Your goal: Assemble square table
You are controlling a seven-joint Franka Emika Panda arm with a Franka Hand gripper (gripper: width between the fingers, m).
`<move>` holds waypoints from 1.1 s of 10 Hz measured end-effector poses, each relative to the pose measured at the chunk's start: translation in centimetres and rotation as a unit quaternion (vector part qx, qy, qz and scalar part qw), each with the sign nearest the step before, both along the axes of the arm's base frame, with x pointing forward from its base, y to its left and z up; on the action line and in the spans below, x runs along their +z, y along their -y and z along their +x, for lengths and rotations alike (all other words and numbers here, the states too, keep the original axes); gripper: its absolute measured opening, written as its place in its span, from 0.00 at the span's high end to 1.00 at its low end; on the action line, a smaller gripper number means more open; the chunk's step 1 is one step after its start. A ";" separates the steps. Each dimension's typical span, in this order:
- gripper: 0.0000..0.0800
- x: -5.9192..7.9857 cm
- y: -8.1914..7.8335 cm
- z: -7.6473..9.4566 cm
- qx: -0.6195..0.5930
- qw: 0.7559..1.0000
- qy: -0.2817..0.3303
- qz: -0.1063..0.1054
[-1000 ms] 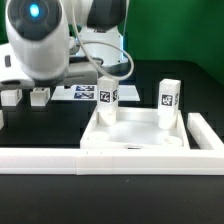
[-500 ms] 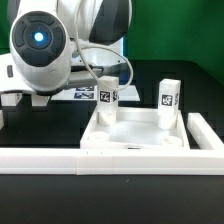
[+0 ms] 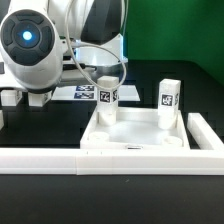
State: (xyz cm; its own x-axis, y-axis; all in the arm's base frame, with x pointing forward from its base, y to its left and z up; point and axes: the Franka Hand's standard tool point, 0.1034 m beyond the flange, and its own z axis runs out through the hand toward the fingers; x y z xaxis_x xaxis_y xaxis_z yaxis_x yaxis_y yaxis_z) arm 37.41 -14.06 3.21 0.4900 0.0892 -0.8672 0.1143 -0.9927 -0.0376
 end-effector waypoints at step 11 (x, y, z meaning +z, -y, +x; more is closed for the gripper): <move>0.53 -2.8 -1.1 -2.4 -0.005 1.000 -0.010 0.004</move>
Offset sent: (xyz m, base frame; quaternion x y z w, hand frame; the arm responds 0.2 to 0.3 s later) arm -0.0164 0.0020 -0.0227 -0.0027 0.0157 0.0134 0.9998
